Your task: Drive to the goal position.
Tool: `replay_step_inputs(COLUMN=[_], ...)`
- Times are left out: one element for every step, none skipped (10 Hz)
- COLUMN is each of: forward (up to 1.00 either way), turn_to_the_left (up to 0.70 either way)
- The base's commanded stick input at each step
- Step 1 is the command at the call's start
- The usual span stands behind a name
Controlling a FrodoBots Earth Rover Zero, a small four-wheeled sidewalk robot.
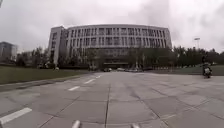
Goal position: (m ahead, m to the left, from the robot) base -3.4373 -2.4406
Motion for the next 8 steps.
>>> replay_step_inputs(forward=[0.07,0.07,0.07,0.07,0.07,0.07,0.07,0.07], turn_to_the_left=[0.00,0.00,0.00,0.00,0.00,0.00,0.00,0.00])
